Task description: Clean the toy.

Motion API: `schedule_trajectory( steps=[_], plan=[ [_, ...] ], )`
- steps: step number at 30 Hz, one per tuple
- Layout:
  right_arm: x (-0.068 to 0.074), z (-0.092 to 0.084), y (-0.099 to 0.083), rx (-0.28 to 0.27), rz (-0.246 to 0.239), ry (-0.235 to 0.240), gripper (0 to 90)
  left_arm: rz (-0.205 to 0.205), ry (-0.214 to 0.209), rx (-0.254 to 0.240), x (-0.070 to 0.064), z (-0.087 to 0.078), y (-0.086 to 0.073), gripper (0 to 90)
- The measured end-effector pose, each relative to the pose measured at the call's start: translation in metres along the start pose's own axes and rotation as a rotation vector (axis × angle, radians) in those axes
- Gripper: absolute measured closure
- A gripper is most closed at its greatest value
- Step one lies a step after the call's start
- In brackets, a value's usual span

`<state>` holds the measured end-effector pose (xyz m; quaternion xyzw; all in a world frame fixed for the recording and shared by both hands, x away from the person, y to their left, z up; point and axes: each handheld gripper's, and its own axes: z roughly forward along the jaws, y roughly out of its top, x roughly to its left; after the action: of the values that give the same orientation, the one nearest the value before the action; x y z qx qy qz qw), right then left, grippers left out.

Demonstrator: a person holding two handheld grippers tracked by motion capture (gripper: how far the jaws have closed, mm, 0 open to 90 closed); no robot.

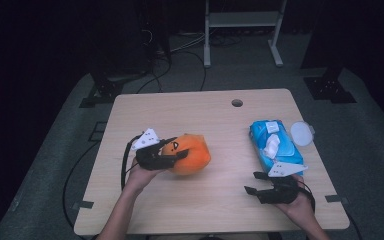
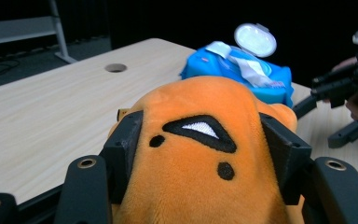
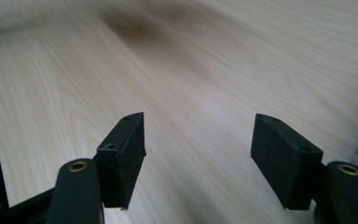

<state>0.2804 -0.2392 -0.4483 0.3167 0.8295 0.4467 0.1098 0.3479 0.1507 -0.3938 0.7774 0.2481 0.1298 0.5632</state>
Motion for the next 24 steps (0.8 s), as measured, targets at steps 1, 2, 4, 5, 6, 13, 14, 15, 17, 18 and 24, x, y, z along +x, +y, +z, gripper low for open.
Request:
schedule_trajectory(
  steps=[1, 2, 4, 5, 6, 13, 14, 15, 17, 18, 24],
  plan=[
    [-0.001, -0.001, 0.0, -0.003, 0.004, 0.0, 34.1, 0.001, -0.005, 0.005, -0.002, 0.003, -0.001, 39.6],
    [-0.001, -0.001, 0.0, -0.006, 0.004, 0.0, 34.4, 0.004, -0.013, 0.011, -0.005, 0.007, -0.002, 39.6],
    [-0.003, -0.002, -0.001, -0.009, 0.015, -0.003, 34.7, 0.011, -0.027, 0.023, -0.011, 0.015, -0.004, 39.6],
    [-0.004, -0.003, -0.001, -0.012, 0.017, -0.005, 34.9, 0.017, -0.042, 0.031, -0.015, 0.021, -0.006, 39.6],
    [-0.004, -0.003, -0.001, -0.012, 0.017, -0.005, 34.9, 0.017, -0.042, 0.031, -0.015, 0.021, -0.006, 39.6],
    [-0.004, -0.005, -0.001, -0.021, 0.02, -0.012, 35.5, 0.043, -0.073, 0.035, -0.032, 0.042, -0.018, 39.0],
    [-0.004, -0.005, -0.001, -0.021, 0.022, -0.015, 35.8, 0.049, -0.077, 0.043, -0.033, 0.045, -0.02, 38.8],
    [-0.005, -0.006, -0.001, -0.026, 0.024, -0.02, 36.2, 0.053, -0.085, 0.054, -0.033, 0.049, -0.023, 38.4],
    [-0.005, -0.008, 0.0, -0.037, 0.023, -0.03, 36.6, 0.053, -0.104, 0.091, -0.035, 0.055, -0.029, 36.6],
    [-0.005, -0.01, 0.001, -0.046, 0.021, -0.036, 36.8, 0.058, -0.113, 0.077, -0.037, 0.058, -0.033, 36.6],
    [-0.013, -0.023, 0.012, -0.1, 0.005, -0.122, 37.8, 0.079, -0.124, 0.123, -0.04, 0.057, -0.037, 30.9]
  ],
)
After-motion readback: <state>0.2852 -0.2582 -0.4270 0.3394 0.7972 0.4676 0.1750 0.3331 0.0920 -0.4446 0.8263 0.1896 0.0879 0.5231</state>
